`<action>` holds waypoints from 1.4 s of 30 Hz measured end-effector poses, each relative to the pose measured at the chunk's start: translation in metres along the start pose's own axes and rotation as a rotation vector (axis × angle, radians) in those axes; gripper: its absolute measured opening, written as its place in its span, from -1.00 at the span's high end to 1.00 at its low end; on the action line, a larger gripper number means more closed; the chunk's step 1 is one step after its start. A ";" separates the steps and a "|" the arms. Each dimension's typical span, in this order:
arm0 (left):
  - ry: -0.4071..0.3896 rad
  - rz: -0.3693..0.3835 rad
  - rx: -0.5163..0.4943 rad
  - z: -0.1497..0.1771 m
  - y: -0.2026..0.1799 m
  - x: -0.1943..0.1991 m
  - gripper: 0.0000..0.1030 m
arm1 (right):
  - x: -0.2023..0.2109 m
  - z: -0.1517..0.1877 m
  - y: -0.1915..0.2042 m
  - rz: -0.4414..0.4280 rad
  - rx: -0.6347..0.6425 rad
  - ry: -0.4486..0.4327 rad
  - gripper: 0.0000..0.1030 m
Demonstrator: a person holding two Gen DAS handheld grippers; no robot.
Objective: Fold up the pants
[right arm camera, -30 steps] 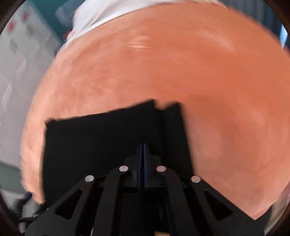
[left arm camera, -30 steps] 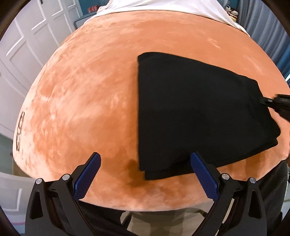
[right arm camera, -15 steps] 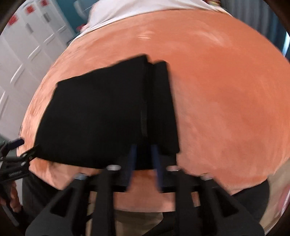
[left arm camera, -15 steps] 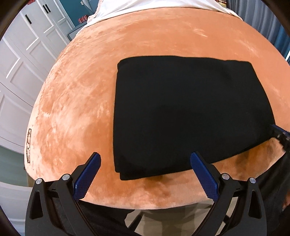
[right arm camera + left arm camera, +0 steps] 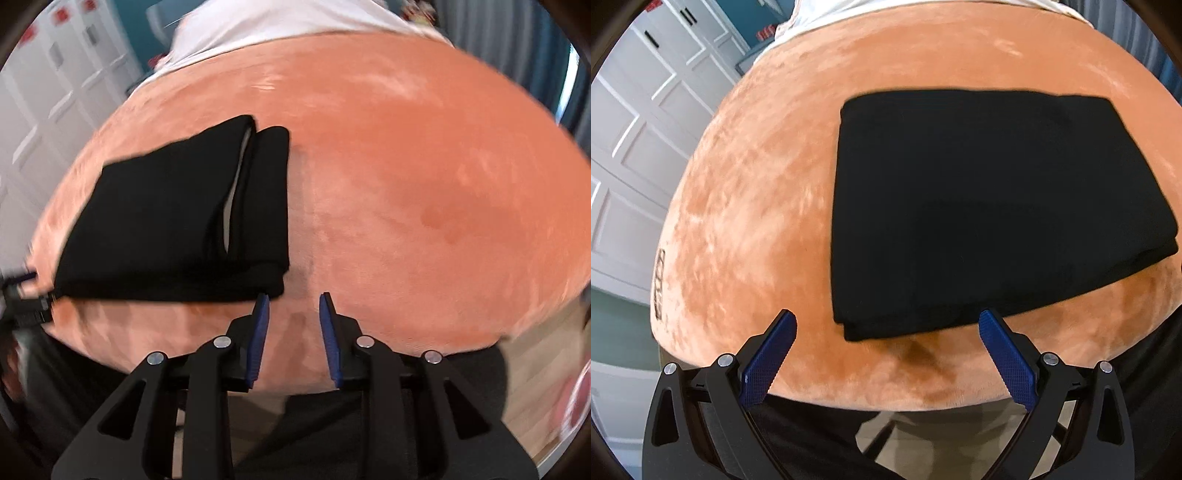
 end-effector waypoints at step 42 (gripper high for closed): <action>0.026 -0.025 0.024 -0.002 0.006 -0.011 -0.90 | -0.037 -0.045 0.039 -0.162 -0.068 0.022 0.73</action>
Point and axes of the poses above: each gripper's, at about its wrist camera, not at the fingertips, and x roughly against the way its jaws point, y to its left, z to its underside, the point moved 6 cm from there along -x, roughly the way its jaws point, and after that the axes turned 3 degrees about y, right-handed, at the moved point
